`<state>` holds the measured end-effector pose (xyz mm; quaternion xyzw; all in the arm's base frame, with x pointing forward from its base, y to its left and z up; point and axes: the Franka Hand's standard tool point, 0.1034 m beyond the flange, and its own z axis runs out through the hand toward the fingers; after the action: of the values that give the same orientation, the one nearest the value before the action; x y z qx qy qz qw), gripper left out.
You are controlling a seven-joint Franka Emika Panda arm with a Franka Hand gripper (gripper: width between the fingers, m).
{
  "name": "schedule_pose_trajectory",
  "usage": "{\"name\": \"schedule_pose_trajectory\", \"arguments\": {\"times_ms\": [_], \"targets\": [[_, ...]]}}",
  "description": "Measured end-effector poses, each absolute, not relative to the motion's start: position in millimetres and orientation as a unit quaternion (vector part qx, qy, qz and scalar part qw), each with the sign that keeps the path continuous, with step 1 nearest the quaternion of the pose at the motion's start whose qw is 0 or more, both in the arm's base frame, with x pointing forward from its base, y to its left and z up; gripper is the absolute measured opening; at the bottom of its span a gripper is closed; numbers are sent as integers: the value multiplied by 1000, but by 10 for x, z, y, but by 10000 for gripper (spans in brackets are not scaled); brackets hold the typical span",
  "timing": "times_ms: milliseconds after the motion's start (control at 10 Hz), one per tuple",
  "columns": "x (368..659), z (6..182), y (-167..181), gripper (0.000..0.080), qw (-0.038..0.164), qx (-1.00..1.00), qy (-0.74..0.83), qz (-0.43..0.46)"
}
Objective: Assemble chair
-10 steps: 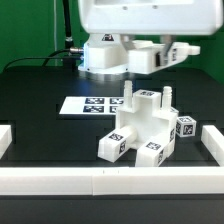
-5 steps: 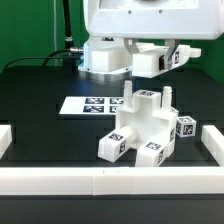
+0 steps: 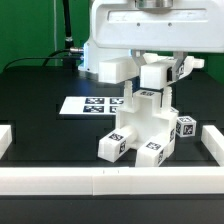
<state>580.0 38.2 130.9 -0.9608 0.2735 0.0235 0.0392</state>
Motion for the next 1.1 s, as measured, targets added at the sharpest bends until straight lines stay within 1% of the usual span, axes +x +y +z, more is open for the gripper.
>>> {"name": "schedule_pose_trajectory", "arguments": {"times_ms": [100, 300, 1100], "targets": [[5798, 1300, 377, 284, 39, -961, 274, 24], [5802, 1226, 388, 284, 35, -960, 275, 28], [5835, 1215, 411, 284, 34, -961, 273, 24]]}}
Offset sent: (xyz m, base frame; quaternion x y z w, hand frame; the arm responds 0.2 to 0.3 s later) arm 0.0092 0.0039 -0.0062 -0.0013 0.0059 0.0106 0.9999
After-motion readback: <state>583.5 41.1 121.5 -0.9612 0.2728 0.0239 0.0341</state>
